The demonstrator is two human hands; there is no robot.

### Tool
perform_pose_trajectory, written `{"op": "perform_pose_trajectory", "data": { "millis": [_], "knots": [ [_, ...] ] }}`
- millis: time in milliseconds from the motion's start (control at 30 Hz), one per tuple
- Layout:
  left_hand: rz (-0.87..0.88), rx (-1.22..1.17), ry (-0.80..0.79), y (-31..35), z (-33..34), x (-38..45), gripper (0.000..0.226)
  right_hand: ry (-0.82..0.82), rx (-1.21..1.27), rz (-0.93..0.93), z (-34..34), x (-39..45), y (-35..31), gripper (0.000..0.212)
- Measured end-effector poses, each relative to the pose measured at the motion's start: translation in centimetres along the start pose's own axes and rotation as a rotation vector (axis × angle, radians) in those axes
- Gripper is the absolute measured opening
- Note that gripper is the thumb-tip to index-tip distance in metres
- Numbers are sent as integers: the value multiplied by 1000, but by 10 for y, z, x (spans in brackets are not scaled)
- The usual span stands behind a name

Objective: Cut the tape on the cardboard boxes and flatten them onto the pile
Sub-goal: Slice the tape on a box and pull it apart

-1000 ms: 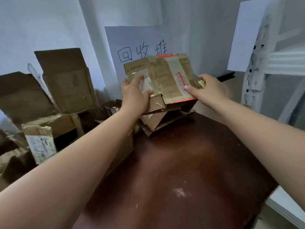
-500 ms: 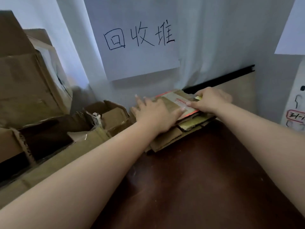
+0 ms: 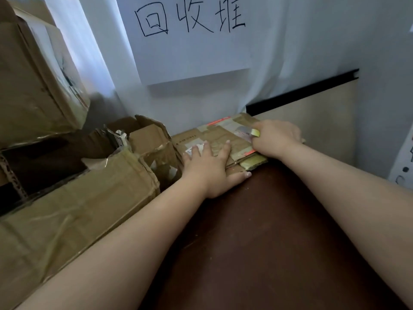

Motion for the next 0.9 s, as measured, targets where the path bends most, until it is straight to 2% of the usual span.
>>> {"op": "perform_pose_trajectory", "data": {
  "millis": [100,300,433,533,733,900],
  "knots": [
    [0,-13,29,1,5,-2,93,7,-3,2,3,-6,-1,31],
    [-24,-9,14,1,-7,-2,98,-103,65,-6,2,-10,-2,38],
    [0,35,108,9,-36,-1,94,6,138,65,-21,-16,5,33],
    [9,66,199,13,-53,-5,107,77,225,30,-48,-24,-2,30],
    [-49,54,186,8,-74,-19,123,92,335,13,-84,-39,-9,43],
    [8,59,266,11,-107,-54,110,185,337,40,-122,-65,-13,33]
  ]
}}
Point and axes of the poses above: each hand's wrist, its own x-axis towards the middle knuckle, its own z-axis out of the palm, y = z × x, the point moved 9 cm from there along x, towards the middle knuckle, and after that the axes turned 9 degrees about y, right-handed, at the moved point
